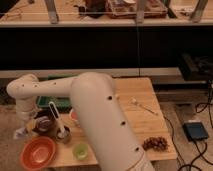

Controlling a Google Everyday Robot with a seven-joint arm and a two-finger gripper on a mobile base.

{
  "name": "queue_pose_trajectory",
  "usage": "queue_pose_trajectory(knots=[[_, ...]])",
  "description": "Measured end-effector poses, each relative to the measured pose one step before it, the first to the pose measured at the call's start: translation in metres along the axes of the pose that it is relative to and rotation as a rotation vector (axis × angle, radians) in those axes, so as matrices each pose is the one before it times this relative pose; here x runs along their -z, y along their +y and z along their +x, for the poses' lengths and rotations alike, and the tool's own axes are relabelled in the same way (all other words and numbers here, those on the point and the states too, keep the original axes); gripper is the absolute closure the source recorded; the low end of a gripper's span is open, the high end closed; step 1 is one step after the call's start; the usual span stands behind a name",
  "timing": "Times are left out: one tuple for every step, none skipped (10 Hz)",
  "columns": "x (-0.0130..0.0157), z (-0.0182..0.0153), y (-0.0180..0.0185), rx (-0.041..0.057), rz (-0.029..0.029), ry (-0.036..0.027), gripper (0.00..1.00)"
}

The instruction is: Wipe purple bowl with towel

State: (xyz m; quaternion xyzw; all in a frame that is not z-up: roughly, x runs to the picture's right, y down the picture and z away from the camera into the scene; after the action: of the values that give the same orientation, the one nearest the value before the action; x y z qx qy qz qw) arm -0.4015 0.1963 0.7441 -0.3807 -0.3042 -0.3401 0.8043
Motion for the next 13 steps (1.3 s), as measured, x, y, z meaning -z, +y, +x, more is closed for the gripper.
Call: queue_pose_trajectory(knots=[[-0.00337, -0.00194, 0.01157, -0.01179, -0.00869, -0.00469, 1.00], [-0.00029, 0.00254, 0.00783, -0.01520, -0.00139, -0.00240, 1.00], [0.00198, 0.00598, 0.00881, -0.02099, 0.00108, -0.00135, 1.00], [0.00308, 0.00665, 0.00879, -0.02301, 0.00326, -0.00002, 1.00], [0.00454, 0.00827, 0.01093, -0.02922, 0.00507, 0.00348, 1.00], [0.00362, 0.00645, 0.00571, -0.01912, 0.00515, 0.00314, 1.00], [0.00408, 0.00976, 0.00209, -0.02039, 0.00650, 0.00372, 1.00], [0.00091, 0.00541, -0.00406, -0.00954, 0.00367, 0.00141, 1.00], [0.00070, 0.00426, -0.00569, -0.00323, 0.00006, 0.00363, 1.00], [0.00072, 0.00344, -0.00443, -0.00260, 0.00318, 0.00137, 1.00], [0.00032, 0.00240, -0.00132, 0.00271, -0.00360, 0.00567, 1.00], [0.00068, 0.00049, -0.00608, 0.01298, 0.00123, 0.00559, 1.00], [0.00020, -0.00055, -0.01302, 0.01769, -0.00048, 0.00565, 1.00]])
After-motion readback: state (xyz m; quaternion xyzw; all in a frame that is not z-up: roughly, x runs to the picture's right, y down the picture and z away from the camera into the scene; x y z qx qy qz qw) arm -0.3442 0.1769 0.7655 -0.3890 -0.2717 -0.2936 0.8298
